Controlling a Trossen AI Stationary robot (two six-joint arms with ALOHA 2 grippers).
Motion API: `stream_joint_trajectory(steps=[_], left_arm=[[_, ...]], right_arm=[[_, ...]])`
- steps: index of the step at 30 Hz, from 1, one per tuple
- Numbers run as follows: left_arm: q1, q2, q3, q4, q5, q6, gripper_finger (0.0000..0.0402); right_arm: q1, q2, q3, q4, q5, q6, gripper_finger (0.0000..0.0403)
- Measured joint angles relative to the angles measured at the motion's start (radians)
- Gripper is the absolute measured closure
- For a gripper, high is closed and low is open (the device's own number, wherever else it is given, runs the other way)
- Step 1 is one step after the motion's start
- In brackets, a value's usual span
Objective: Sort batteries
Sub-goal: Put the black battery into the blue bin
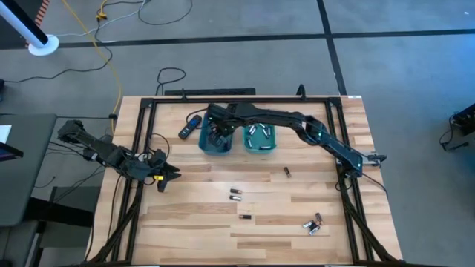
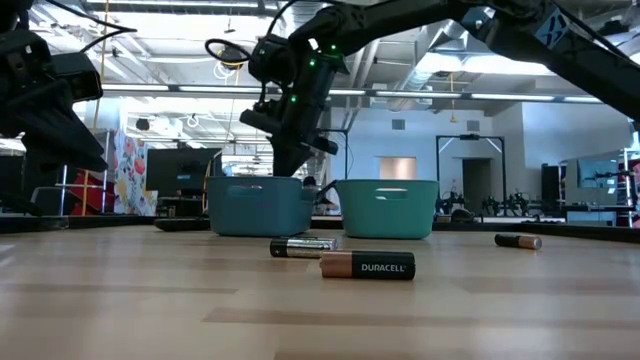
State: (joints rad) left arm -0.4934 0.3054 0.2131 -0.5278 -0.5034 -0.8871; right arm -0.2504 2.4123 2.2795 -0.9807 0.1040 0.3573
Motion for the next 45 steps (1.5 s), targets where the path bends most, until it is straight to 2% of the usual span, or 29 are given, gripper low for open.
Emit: stream_joint_trajectory(steps=[7,12,15,19,24,30,36,41,45], left_arm=[[0.0,0.002,0.0,0.002,0.0,0.0,0.0274],[0.0,0.002,0.0,0.002,0.0,0.049,0.0274],[0.0,0.002,0.0,0.002,0.0,0.06,0.0274],[0.0,0.002,0.0,0.001,0.0,0.06,0.0274],[0.0,0.002,0.0,-0.002,0.0,0.061,0.0274],[0.0,0.002,0.0,-0.005,-0.001,0.061,0.0274],[0.0,0.002,0.0,-0.005,-0.002,0.104,0.0274],[0.0,0.002,0.0,-0.005,-0.003,0.154,0.0274],[0.0,0.002,0.0,-0.005,-0.007,0.188,0.0274]], right_arm=[[0.001,-0.038,0.0,-0.044,0.0,-0.008,0.0401],[0.023,-0.106,-0.008,-0.107,0.005,-0.036,0.0401],[0.036,-0.167,-0.049,-0.111,0.043,-0.045,0.0401],[0.051,-0.276,-0.172,-0.095,0.099,-0.033,0.04],[0.076,-0.472,-0.439,-0.001,0.114,0.058,0.04],[0.148,-0.732,-0.768,0.048,0.192,0.287,0.04],[0.287,-0.939,-1.008,0.023,0.198,0.587,0.04],[0.435,-1.029,-1.172,-0.004,0.226,0.887,0.0393],[0.536,-1.038,-1.276,-0.003,0.232,1.093,0.0367]])
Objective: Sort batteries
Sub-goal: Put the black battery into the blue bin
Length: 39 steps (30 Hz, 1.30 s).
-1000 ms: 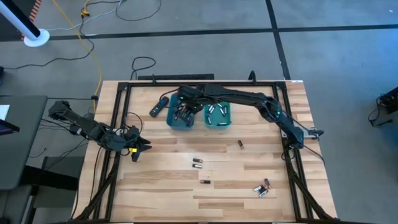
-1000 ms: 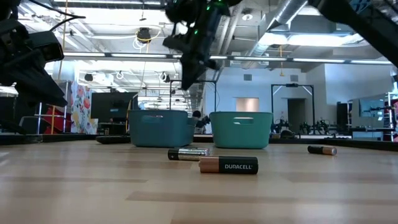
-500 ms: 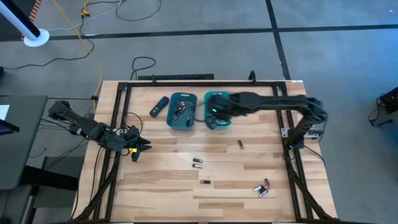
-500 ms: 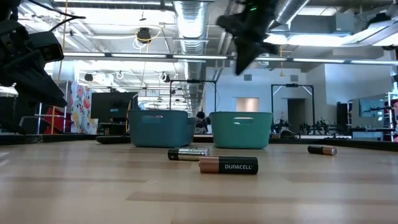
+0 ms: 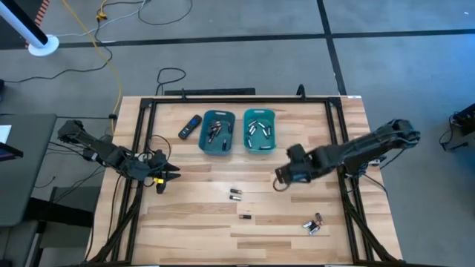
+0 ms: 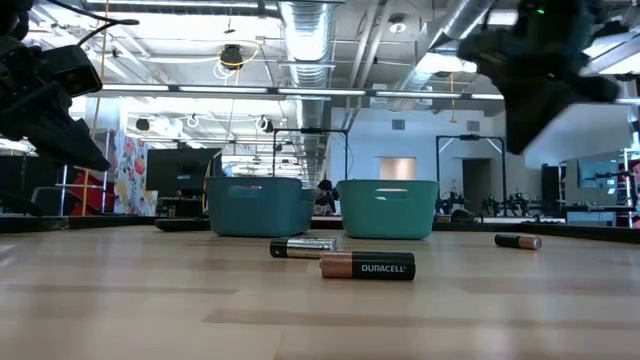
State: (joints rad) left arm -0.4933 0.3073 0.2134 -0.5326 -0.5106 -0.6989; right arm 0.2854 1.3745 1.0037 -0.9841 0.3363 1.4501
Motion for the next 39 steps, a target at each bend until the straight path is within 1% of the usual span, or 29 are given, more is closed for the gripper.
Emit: stream_joint_trajectory(steps=[2,5,11,16,21,24,26,28,30,31,33,36,39], left_arm=[[0.0,0.0,0.0,0.005,0.0,0.007,0.0274],[0.0,0.0,0.0,0.009,0.0,0.003,0.0274],[0.0,0.0,0.0,0.009,0.0,0.0,0.0274],[0.0,0.0,0.0,0.011,0.0,-0.034,0.0274],[0.0,0.0,0.0,0.012,0.001,-0.076,0.0274],[0.0,0.0,0.0,0.019,0.001,-0.075,0.0274],[0.0,0.0,0.0,0.024,0.001,-0.074,0.0274],[0.0,0.0,0.0,0.032,0.001,-0.08,0.0274],[0.0,0.0,0.0,0.033,0.001,-0.092,0.0274],[0.0,0.0,0.0,0.033,0.002,-0.098,0.0274],[0.0,0.0,0.0,0.033,0.002,-0.1,0.0274],[0.0,0.0,0.0,0.033,0.002,-0.097,0.0274],[0.0,0.0,0.0,0.033,0.002,-0.077,0.0274]], right_arm=[[0.039,0.011,-0.029,0.009,0.0,0.073,0.0349],[0.08,0.043,-0.042,0.012,0.002,0.127,0.032],[0.092,0.145,-0.044,0.016,0.012,0.142,0.0261],[0.092,0.255,-0.044,0.008,0.087,0.131,0.0216],[0.085,0.336,-0.045,0.053,0.156,0.122,0.0189],[0.085,0.381,-0.082,0.166,0.175,0.114,0.0186],[0.088,0.408,-0.123,0.237,0.198,0.146,0.0192],[0.101,0.434,-0.154,0.266,0.213,0.231,0.0207],[0.119,0.457,-0.164,0.267,0.241,0.308,0.0235],[0.127,0.465,-0.165,0.264,0.256,0.32,0.0254],[0.138,0.467,-0.168,0.277,0.259,0.319,0.03],[0.154,0.456,-0.173,0.298,0.281,0.273,0.0369],[0.156,0.426,-0.162,0.293,0.255,0.238,0.0373]])
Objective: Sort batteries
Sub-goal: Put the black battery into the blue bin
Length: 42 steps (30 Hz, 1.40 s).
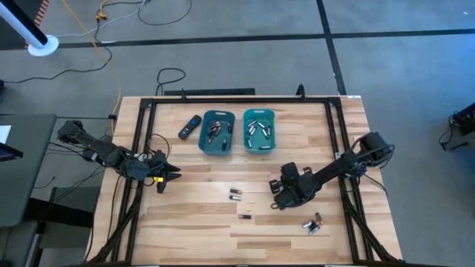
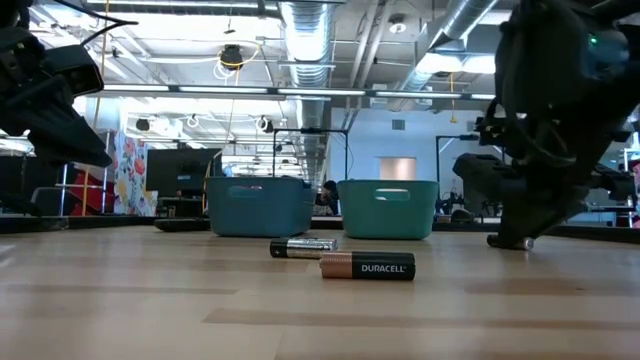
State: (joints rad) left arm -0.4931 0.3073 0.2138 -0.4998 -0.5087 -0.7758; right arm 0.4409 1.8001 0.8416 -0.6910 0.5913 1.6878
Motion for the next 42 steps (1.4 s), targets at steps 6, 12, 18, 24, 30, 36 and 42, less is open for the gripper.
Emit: stream_joint_trajectory(steps=[6,12,18,24,30,36,42], left_arm=[[0.0,0.0,0.0,0.001,-0.007,0.008,0.0274],[0.0,0.0,0.0,0.006,-0.022,0.007,0.0274],[0.0,0.0,0.0,0.005,-0.025,0.072,0.0274],[0.0,0.0,0.0,0.004,-0.065,0.083,0.0274],[0.0,0.0,0.0,0.003,-0.126,0.071,0.0274],[0.0,0.0,0.0,-0.007,-0.174,0.083,0.0274],[0.0,0.0,0.0,-0.024,-0.204,0.064,0.0274]], right_arm=[[0.002,-0.124,0.048,-0.023,-0.072,-0.112,0.0373],[-0.001,-0.289,0.106,-0.147,-0.028,-0.16,0.0373],[-0.085,-0.411,0.188,-0.159,-0.003,-0.401,0.0373],[-0.272,-0.407,0.335,-0.07,-0.012,-0.748,0.0375],[-0.467,-0.266,0.542,0.107,-0.174,-1.106,0.0376],[-0.553,-0.025,0.801,0.092,-0.304,-1.3,0.0384],[-0.591,0.212,1.058,0.042,-0.406,-1.407,0.0384]])
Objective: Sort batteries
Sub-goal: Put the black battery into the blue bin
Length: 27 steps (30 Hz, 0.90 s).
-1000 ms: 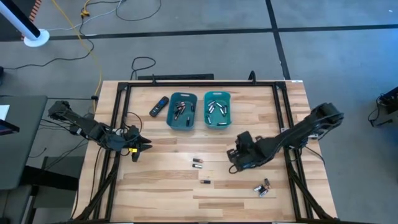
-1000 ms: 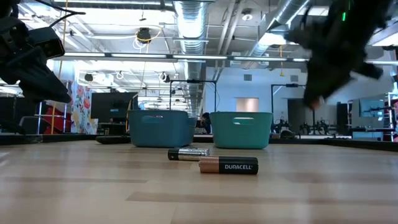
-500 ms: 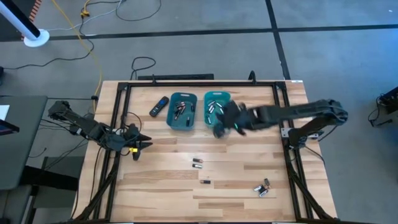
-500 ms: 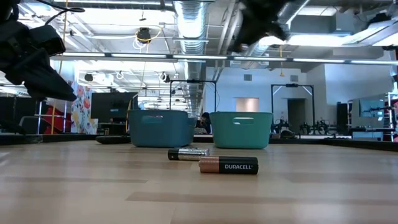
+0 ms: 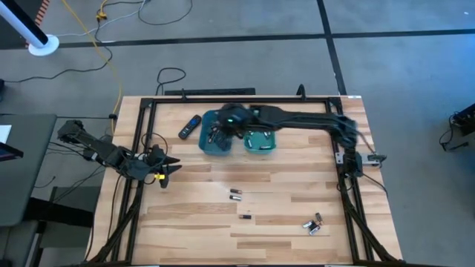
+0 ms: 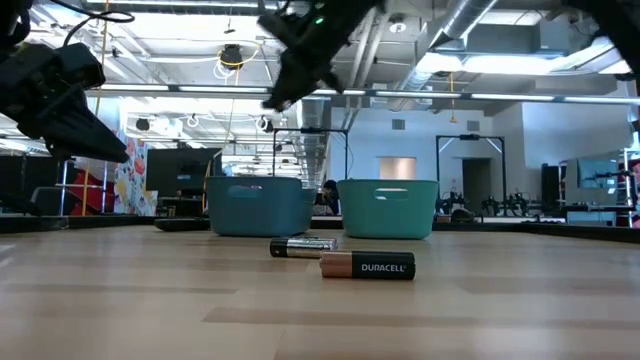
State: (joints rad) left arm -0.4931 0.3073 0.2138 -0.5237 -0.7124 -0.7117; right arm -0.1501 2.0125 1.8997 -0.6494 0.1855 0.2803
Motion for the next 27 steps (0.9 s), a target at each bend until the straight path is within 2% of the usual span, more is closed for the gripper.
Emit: stream_joint_trajectory(steps=[6,11,18,27], left_arm=[[0.0,0.0,0.0,-0.003,0.0,-0.052,0.0274],[0.0,0.0,0.0,-0.01,-0.001,-0.045,0.0274],[0.0,0.0,0.0,-0.011,-0.002,-0.045,0.0274],[0.0,0.0,0.0,-0.011,-0.003,-0.045,0.0274]], right_arm=[[-0.037,0.202,0.233,-0.078,-0.087,-0.049,0.0384],[-0.069,0.348,0.352,-0.17,-0.159,-0.057,0.0384],[-0.095,0.462,0.413,-0.262,-0.187,-0.066,0.0384],[-0.116,0.48,0.414,-0.277,-0.193,-0.098,0.0384]])
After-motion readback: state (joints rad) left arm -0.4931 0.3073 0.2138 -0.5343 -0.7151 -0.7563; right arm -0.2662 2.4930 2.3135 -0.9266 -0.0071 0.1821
